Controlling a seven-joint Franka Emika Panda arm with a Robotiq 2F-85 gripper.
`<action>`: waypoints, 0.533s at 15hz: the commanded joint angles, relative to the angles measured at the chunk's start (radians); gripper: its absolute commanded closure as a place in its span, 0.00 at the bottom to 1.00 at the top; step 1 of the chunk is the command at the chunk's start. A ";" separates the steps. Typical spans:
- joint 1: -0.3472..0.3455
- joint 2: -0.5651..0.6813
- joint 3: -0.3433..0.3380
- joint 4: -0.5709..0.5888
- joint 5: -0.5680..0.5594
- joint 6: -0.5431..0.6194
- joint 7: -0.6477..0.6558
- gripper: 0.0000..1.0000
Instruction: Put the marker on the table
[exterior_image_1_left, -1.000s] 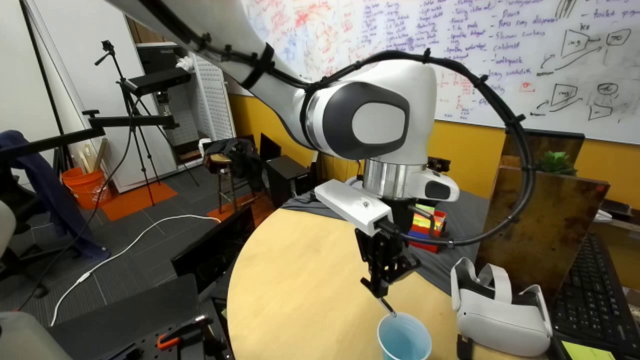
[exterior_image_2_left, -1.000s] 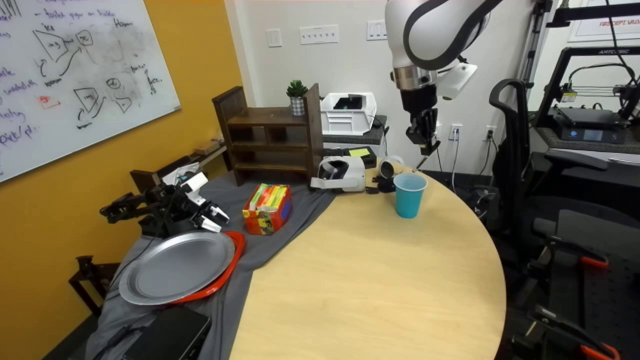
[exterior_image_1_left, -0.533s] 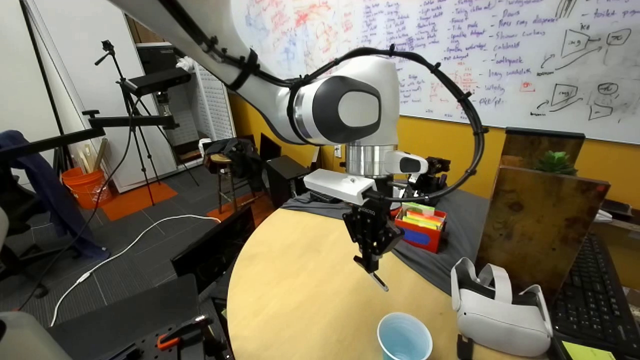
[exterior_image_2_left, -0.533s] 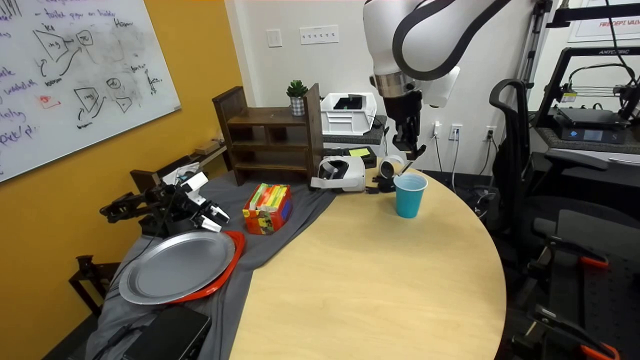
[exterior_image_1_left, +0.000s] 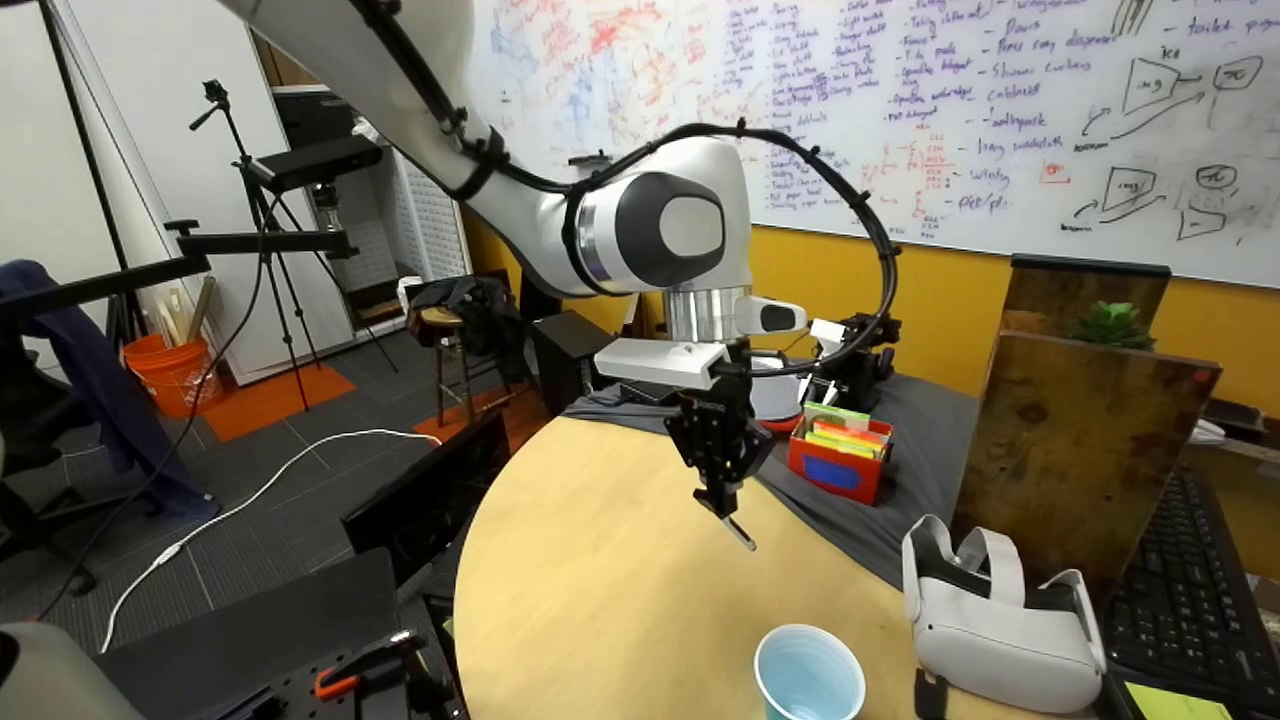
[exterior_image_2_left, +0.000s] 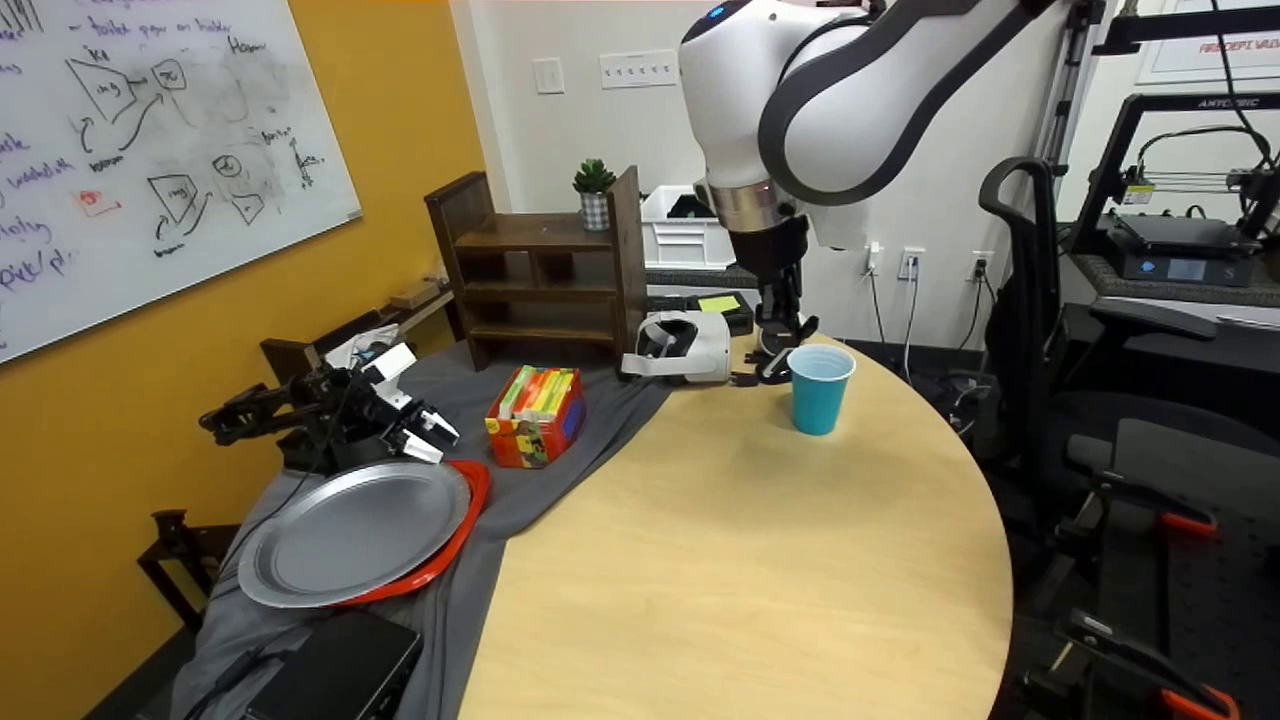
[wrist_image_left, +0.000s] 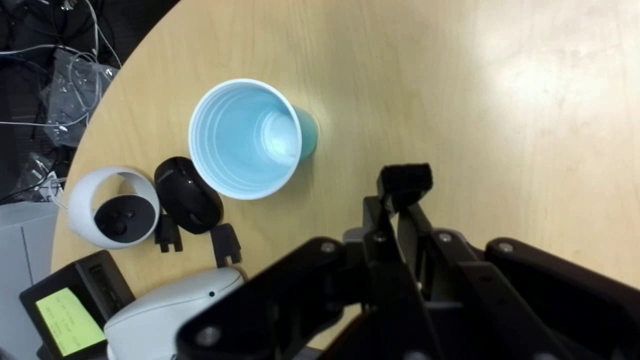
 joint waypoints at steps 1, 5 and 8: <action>0.029 0.052 0.008 0.042 -0.045 0.016 0.043 0.97; 0.058 0.089 0.010 0.060 -0.075 0.044 0.045 0.97; 0.072 0.112 0.008 0.068 -0.086 0.093 0.044 0.97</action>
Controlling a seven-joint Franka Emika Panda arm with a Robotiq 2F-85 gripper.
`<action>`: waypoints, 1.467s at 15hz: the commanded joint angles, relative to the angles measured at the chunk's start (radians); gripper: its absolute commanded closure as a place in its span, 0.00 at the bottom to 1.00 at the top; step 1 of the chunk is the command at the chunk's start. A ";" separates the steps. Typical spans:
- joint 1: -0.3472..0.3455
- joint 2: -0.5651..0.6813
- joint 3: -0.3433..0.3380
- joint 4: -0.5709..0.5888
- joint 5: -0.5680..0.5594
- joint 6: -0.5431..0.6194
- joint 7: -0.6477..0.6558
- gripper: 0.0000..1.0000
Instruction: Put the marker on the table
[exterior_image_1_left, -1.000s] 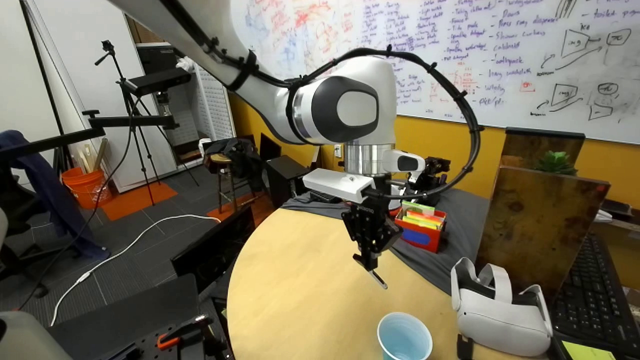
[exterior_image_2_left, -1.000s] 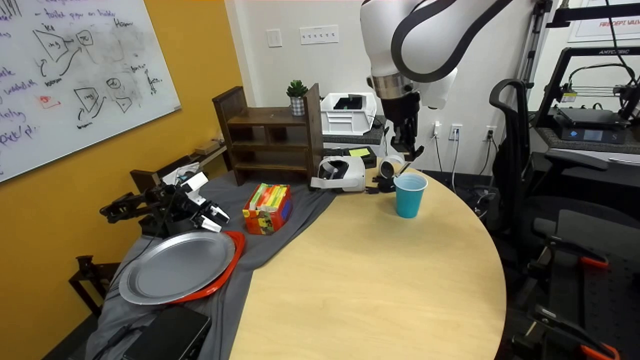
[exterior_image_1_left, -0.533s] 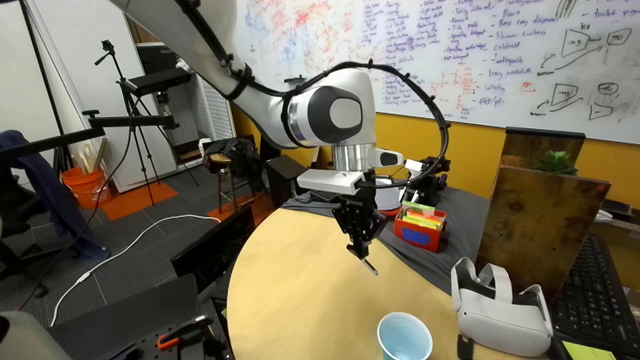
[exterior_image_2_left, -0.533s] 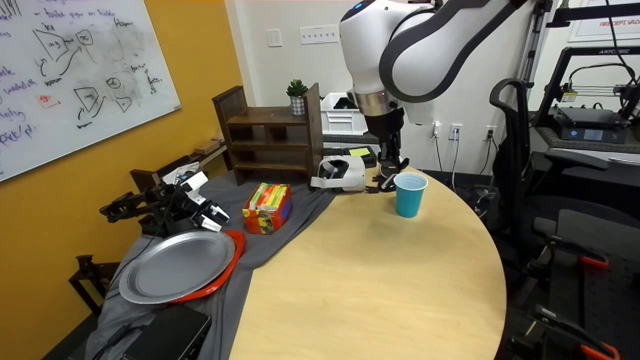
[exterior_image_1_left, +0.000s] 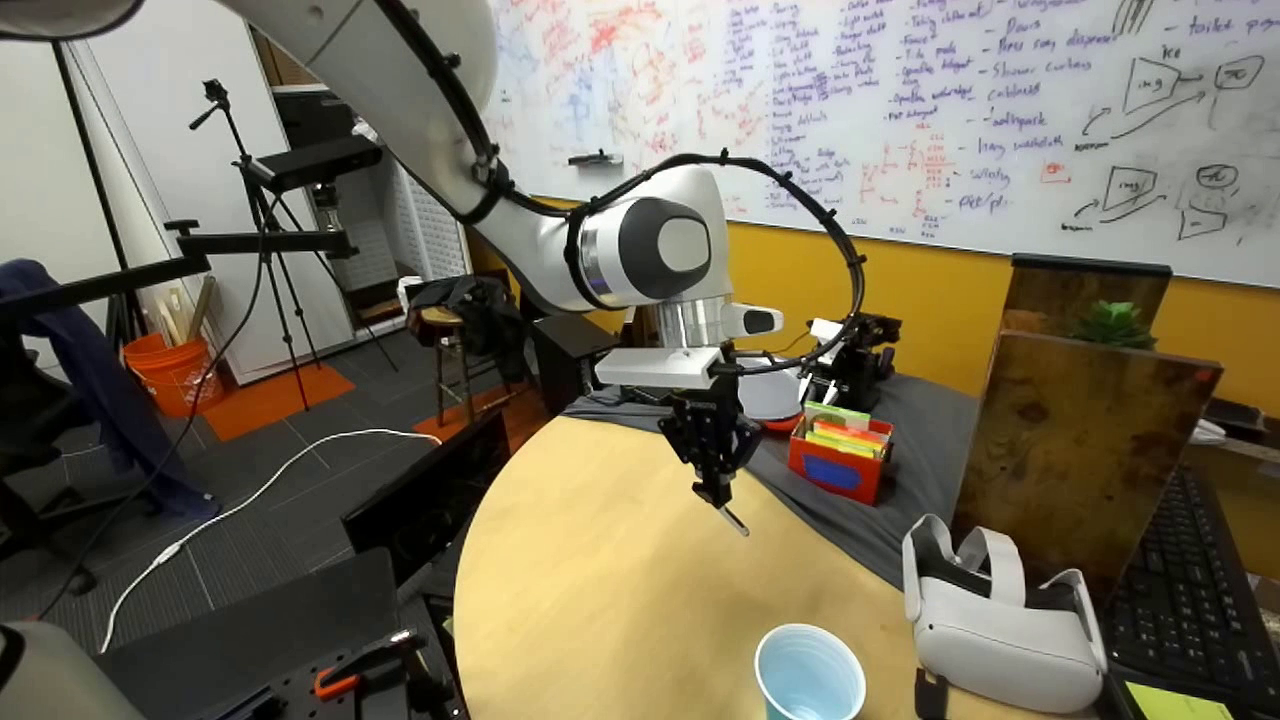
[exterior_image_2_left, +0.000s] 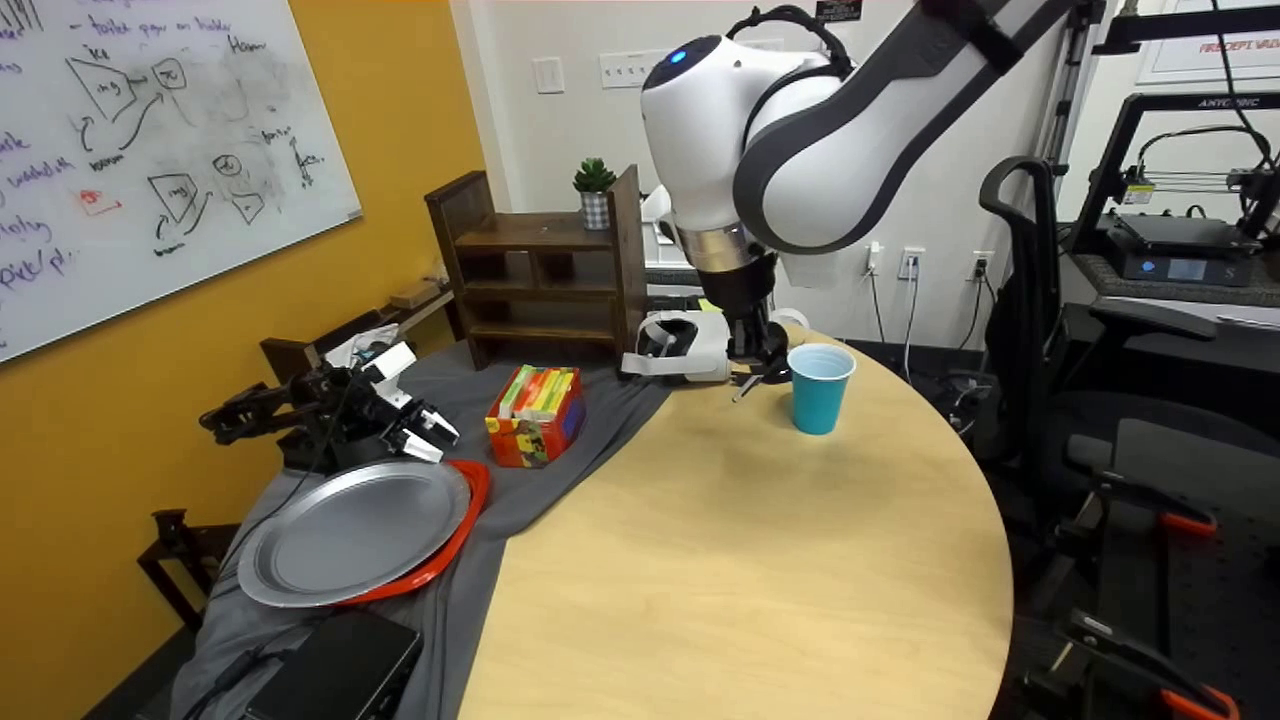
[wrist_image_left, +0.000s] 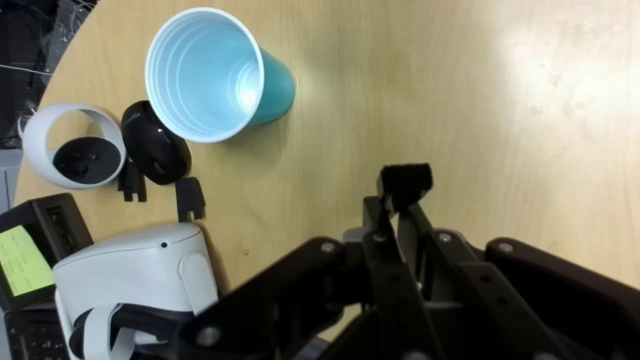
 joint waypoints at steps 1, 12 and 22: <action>0.015 0.037 0.000 0.025 -0.037 0.060 0.036 0.97; 0.051 0.110 -0.008 0.018 -0.051 0.277 0.010 0.97; 0.061 0.102 -0.027 0.015 -0.038 0.302 0.036 0.10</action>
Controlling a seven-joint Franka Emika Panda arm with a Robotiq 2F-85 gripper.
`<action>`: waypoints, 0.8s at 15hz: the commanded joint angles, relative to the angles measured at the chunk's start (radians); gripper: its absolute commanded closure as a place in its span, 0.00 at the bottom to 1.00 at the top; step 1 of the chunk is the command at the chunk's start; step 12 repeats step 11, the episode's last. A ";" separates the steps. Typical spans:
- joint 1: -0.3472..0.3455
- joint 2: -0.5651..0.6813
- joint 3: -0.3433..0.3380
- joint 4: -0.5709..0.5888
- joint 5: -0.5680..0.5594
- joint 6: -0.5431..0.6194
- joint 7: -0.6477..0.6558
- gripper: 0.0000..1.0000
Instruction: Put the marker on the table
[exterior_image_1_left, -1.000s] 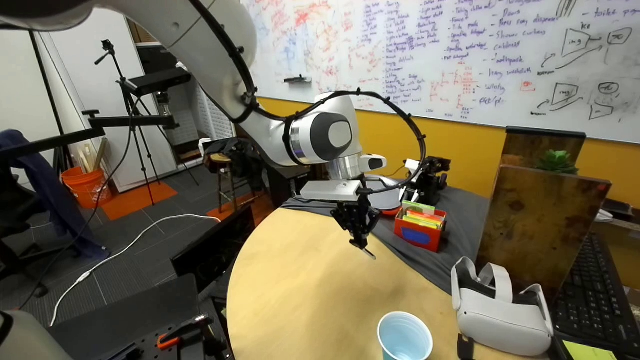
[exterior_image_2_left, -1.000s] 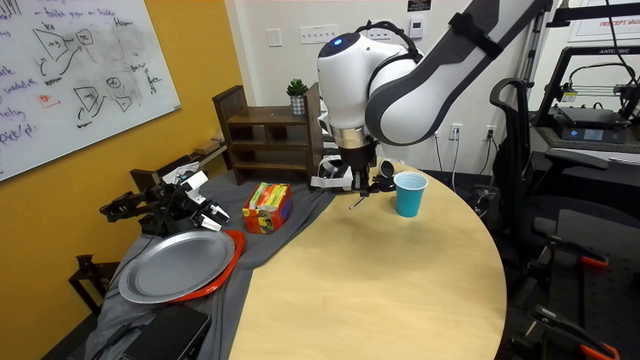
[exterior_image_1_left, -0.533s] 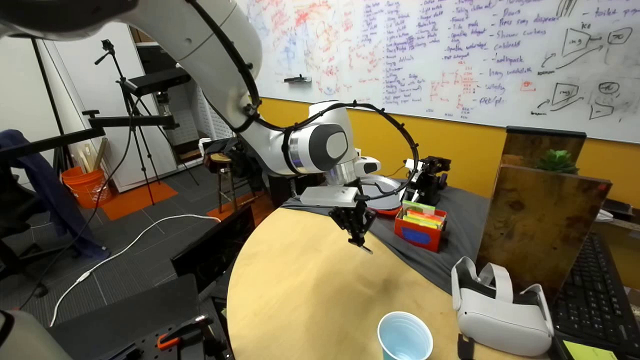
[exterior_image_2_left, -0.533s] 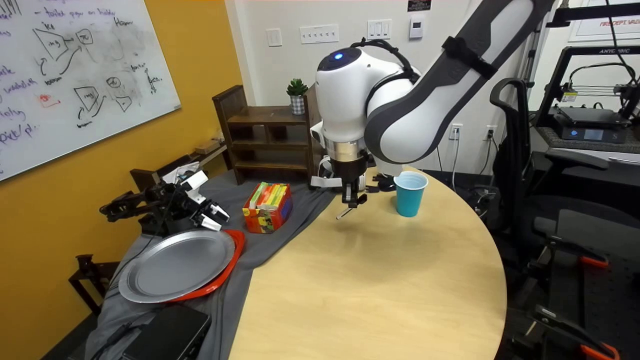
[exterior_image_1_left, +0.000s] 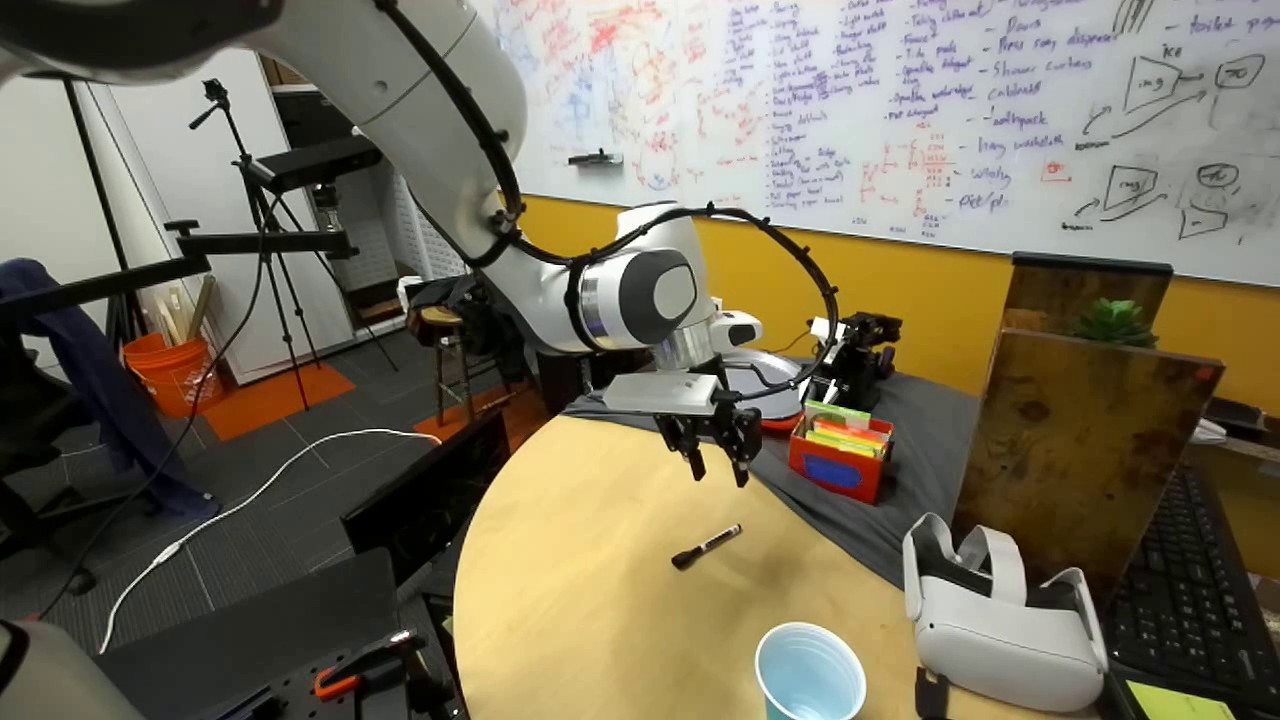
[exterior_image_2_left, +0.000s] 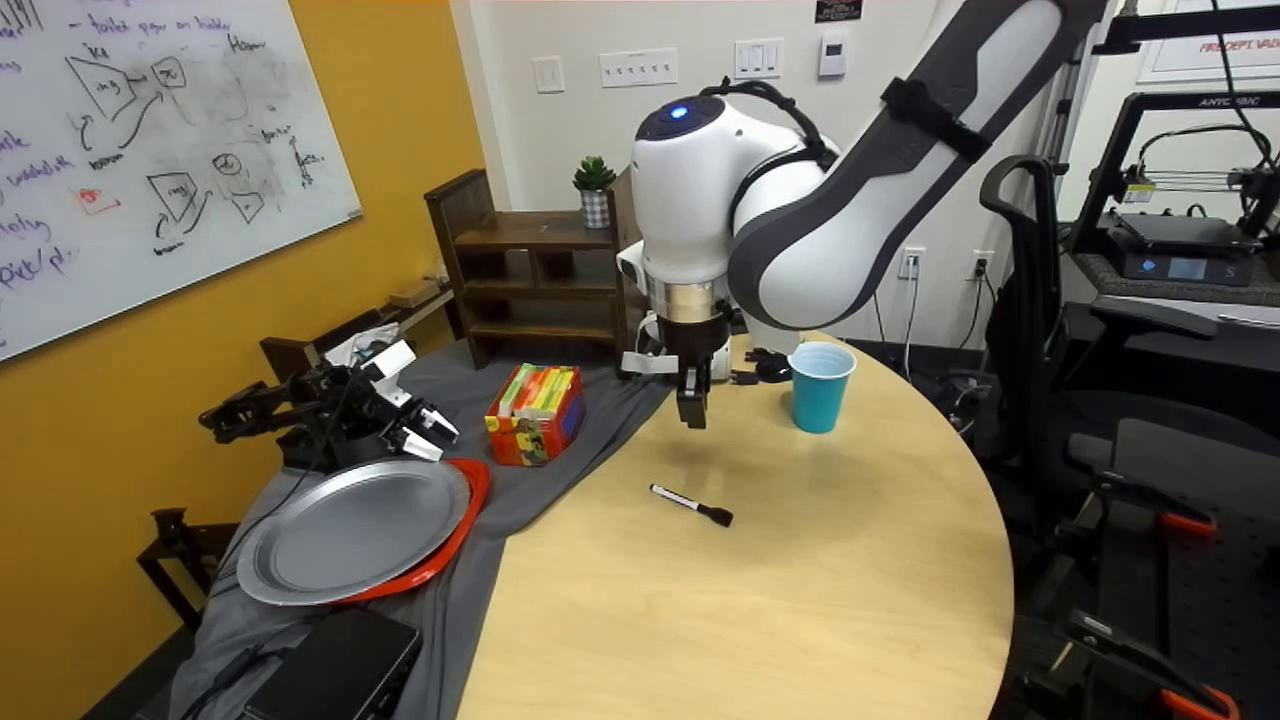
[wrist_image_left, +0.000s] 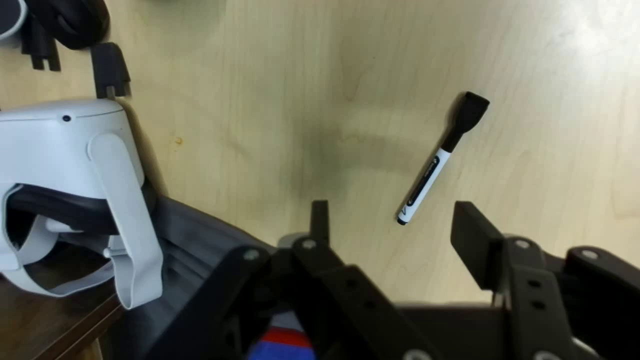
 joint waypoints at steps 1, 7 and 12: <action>0.008 -0.011 -0.019 0.002 -0.003 0.006 0.030 0.04; -0.001 -0.001 -0.013 0.007 0.005 -0.002 -0.002 0.00; -0.001 -0.001 -0.013 0.007 0.005 -0.002 -0.002 0.00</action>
